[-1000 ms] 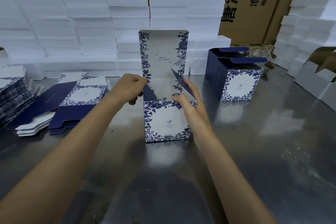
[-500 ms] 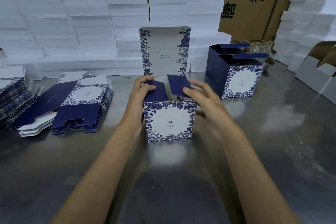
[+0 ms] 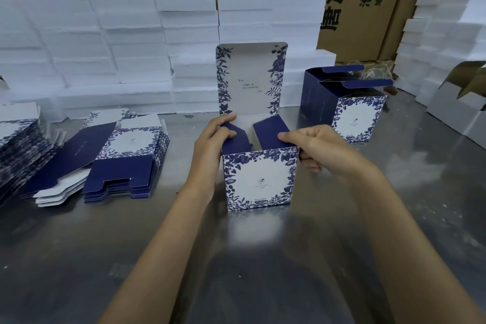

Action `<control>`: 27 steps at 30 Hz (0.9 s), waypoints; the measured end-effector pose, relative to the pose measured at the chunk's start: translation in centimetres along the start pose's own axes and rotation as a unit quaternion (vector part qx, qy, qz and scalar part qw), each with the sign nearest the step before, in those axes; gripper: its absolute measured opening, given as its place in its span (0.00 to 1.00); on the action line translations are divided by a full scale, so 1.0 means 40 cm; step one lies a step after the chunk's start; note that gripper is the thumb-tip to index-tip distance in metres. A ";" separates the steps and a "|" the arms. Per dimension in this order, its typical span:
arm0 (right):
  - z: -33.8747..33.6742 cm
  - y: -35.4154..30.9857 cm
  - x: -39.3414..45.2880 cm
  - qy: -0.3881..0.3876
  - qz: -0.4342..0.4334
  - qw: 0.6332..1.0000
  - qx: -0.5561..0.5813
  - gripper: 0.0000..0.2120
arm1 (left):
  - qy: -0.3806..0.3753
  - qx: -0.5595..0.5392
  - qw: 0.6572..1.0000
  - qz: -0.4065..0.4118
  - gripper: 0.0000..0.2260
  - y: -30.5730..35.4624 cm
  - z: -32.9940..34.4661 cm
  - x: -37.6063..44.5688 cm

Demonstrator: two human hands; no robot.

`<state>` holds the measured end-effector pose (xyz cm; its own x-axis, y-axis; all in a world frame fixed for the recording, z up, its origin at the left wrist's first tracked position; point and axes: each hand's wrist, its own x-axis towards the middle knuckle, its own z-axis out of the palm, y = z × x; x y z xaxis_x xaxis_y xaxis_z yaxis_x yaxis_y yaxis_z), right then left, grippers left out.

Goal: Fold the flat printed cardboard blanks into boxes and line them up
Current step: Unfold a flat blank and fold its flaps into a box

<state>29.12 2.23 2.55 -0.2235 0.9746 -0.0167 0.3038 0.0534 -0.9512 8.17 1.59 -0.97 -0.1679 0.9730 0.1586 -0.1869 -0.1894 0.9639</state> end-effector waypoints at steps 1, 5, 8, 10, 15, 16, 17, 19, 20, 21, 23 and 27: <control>-0.006 -0.009 0.006 -0.007 0.007 1.000 -0.001 0.20 | -0.001 -0.001 1.000 0.000 0.16 0.000 0.002 0.001; -0.011 -0.015 0.029 -0.014 -0.014 0.999 -0.031 0.27 | 0.000 0.000 1.000 0.002 0.16 0.002 0.004 0.000; -0.019 -0.011 0.033 -0.027 -0.011 0.998 -0.050 0.30 | 0.002 0.003 1.000 0.000 0.15 0.004 0.005 -0.001; -0.025 -0.019 0.040 -0.037 0.005 0.998 -0.051 0.28 | 0.003 0.007 1.000 0.002 0.15 0.007 0.005 -0.001; -0.020 -0.028 0.064 -0.022 -0.019 0.994 -0.110 0.24 | -0.010 0.024 1.000 0.006 0.14 0.010 -0.004 0.002; -0.021 -0.026 0.066 -0.026 -0.022 0.993 -0.115 0.24 | -0.010 0.025 1.000 0.007 0.14 0.011 -0.004 0.002; -0.022 -0.026 0.067 -0.029 -0.021 0.992 -0.122 0.24 | -0.009 0.026 1.000 0.008 0.14 0.012 -0.004 0.002; -0.025 -0.028 0.064 -0.025 -0.016 0.991 -0.129 0.24 | -0.007 0.029 1.000 0.007 0.13 0.012 -0.004 0.003; -0.024 -0.028 0.063 -0.019 -0.016 0.992 -0.123 0.25 | -0.007 0.031 0.999 0.007 0.13 0.012 -0.004 0.002; -0.021 -0.030 0.063 -0.009 -0.018 0.993 -0.115 0.25 | -0.009 0.036 0.999 0.008 0.13 0.013 -0.004 0.001; -0.013 -0.030 0.066 0.012 -0.022 0.995 -0.100 0.24 | -0.015 0.042 0.999 0.007 0.13 0.017 -0.006 -0.001; -0.002 -0.025 0.066 0.019 -0.029 0.995 -0.092 0.20 | -0.023 0.039 0.999 0.004 0.10 0.025 -0.008 -0.010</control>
<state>28.30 4.77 3.49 -0.2116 0.9760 0.0513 0.4561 0.1450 -0.8780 7.73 0.95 -0.13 -0.1246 0.9768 0.1744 -0.1089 -0.1882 0.9761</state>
